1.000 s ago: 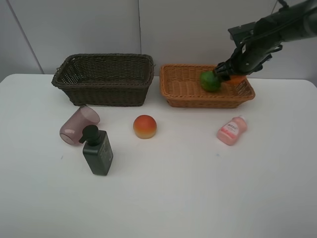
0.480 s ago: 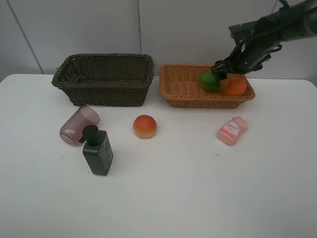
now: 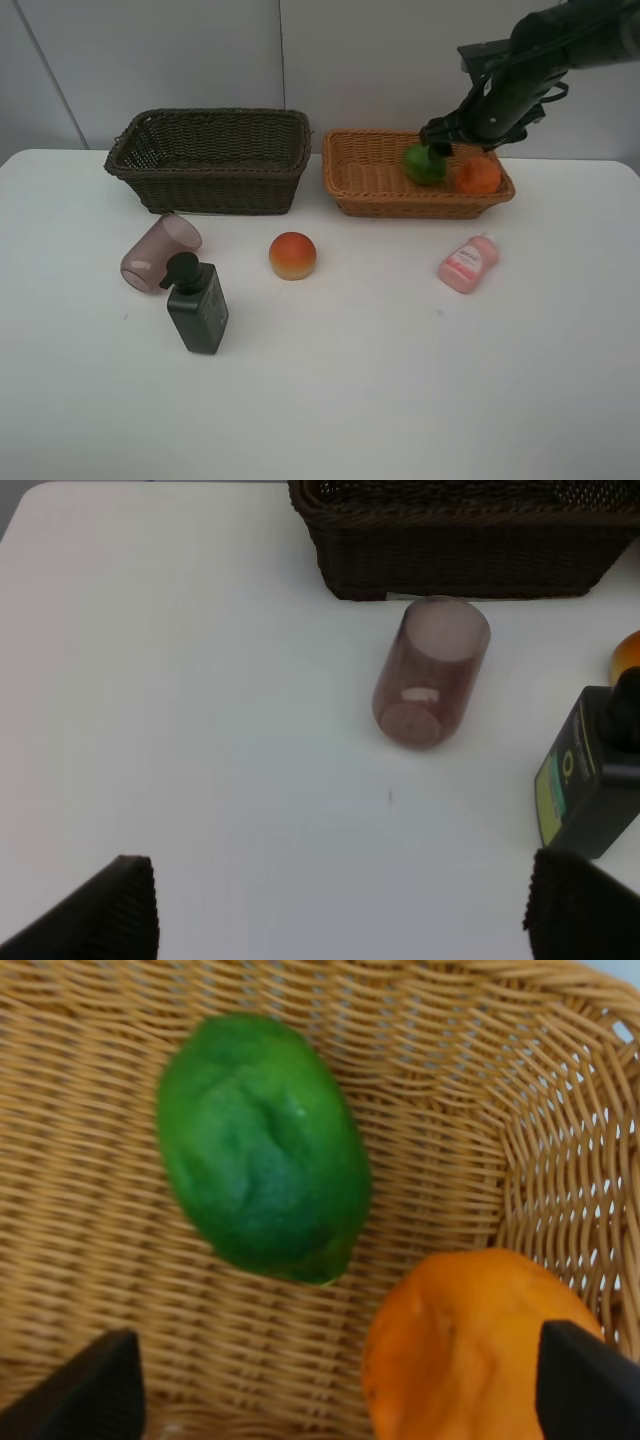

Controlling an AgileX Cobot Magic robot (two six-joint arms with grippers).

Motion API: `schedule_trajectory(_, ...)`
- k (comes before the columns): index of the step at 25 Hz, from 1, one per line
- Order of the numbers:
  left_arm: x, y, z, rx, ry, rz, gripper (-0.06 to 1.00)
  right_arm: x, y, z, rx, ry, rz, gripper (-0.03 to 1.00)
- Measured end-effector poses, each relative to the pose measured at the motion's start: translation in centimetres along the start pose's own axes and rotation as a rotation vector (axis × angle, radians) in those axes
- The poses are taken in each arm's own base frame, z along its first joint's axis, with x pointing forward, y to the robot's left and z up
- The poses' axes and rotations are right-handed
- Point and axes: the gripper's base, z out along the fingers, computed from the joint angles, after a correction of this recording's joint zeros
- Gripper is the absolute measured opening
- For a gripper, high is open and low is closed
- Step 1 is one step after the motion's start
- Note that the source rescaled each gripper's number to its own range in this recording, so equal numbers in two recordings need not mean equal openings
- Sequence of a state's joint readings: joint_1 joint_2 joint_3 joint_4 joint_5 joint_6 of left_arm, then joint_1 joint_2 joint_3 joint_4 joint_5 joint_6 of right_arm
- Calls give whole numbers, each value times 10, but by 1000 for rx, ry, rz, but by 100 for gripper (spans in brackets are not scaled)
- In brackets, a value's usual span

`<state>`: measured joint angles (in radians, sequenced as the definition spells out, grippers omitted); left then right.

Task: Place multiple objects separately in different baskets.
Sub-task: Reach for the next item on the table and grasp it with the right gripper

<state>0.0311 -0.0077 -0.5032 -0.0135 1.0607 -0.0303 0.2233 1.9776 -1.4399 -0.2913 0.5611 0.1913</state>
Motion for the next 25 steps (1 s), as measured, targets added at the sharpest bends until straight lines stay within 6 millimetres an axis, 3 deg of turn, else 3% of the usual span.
schedule_trajectory(7, 0, 0, 0, 0, 0, 0, 91, -5, 5, -44, -52, 19, 98, 68)
schedule_trajectory(10, 0, 0, 0, 0, 0, 0, 91, -1, 5, -54, -51, 74, 200, 77)
schedule_trajectory(14, 0, 0, 0, 0, 0, 0, 91, 7, 9, -62, -32, 162, 271, 89)
schedule_trajectory(21, 0, 0, 0, 0, 0, 0, 91, 19, 30, -67, -8, 266, 409, 90)
schedule_trajectory(25, 0, 0, 0, 0, 0, 0, 91, 37, 40, -60, 21, 332, 500, 91)
